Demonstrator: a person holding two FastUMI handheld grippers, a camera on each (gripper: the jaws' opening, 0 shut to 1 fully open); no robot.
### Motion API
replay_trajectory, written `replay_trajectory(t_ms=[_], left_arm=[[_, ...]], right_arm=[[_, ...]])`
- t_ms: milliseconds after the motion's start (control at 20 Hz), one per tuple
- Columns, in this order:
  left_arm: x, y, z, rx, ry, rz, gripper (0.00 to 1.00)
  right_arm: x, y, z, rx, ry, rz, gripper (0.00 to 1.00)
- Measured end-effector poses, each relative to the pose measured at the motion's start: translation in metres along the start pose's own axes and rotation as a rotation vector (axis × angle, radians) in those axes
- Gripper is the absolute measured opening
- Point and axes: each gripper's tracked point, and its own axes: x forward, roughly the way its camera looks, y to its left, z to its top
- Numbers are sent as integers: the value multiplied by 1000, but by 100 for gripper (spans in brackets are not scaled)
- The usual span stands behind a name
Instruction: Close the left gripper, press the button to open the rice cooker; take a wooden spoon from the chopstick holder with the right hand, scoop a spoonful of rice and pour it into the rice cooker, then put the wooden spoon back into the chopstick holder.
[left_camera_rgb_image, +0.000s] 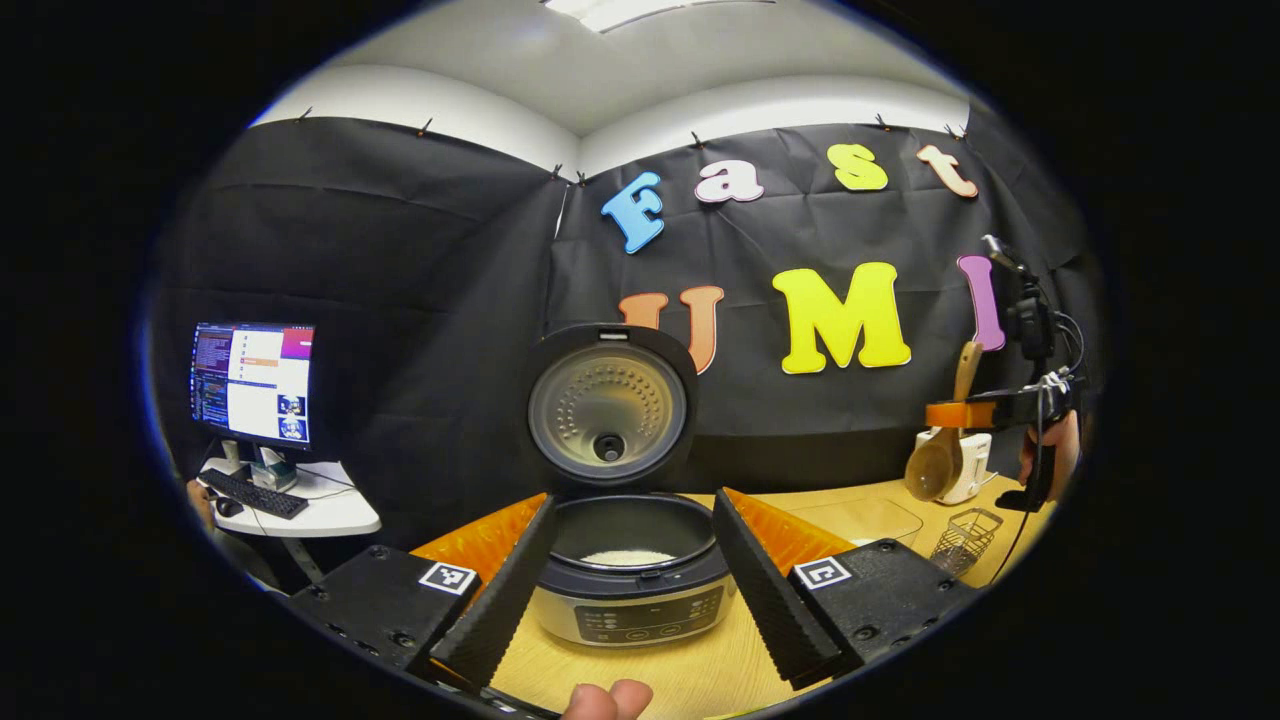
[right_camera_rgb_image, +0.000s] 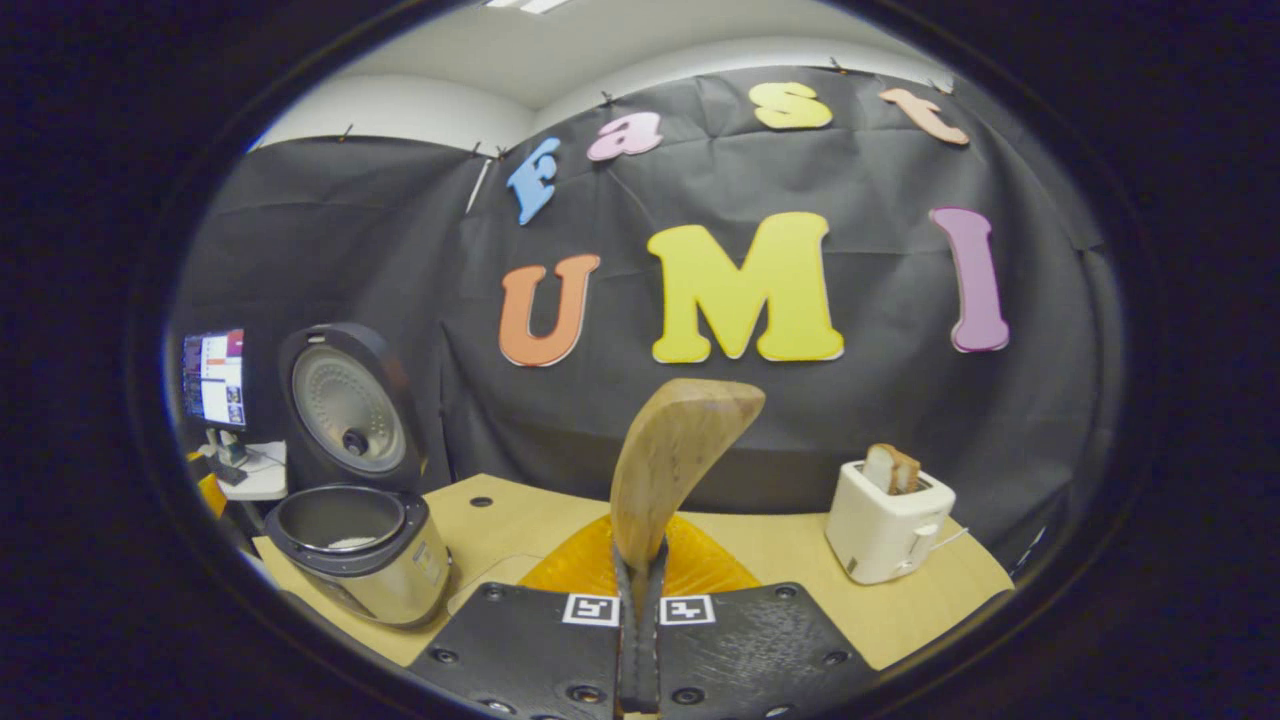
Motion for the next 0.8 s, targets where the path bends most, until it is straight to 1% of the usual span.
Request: replay_trajectory(t_ms=[200, 350, 400, 450, 500, 600, 700, 750, 800], left_arm=[[-2, 9, 1, 13, 0, 10, 99], [-3, 16, 1, 26, -5, 22, 99], [-2, 17, 0, 23, -2, 23, 99], [-2, 17, -1, 16, 1, 21, 95], [-1, 18, -2, 11, 4, 18, 99], [0, 19, -5, 6, 10, 17, 99], [0, 20, -6, 3, 18, 14, 99], [0, 19, -7, 1, 19, 13, 99], [0, 19, -7, 0, 19, 10, 99]], right_arm=[[48, 34, -42, -70, 126, 39, 0], [57, 45, -80, -118, 218, 51, 0], [59, 44, -88, -153, 231, 37, 0], [60, 41, -94, -197, 238, 15, 0], [60, 36, -98, -249, 243, -11, 0], [59, 30, -107, -351, 253, -58, 0], [57, 34, -126, -423, 293, -64, 0], [55, 38, -139, -432, 328, -56, 0], [54, 44, -143, -422, 336, -49, 0]])
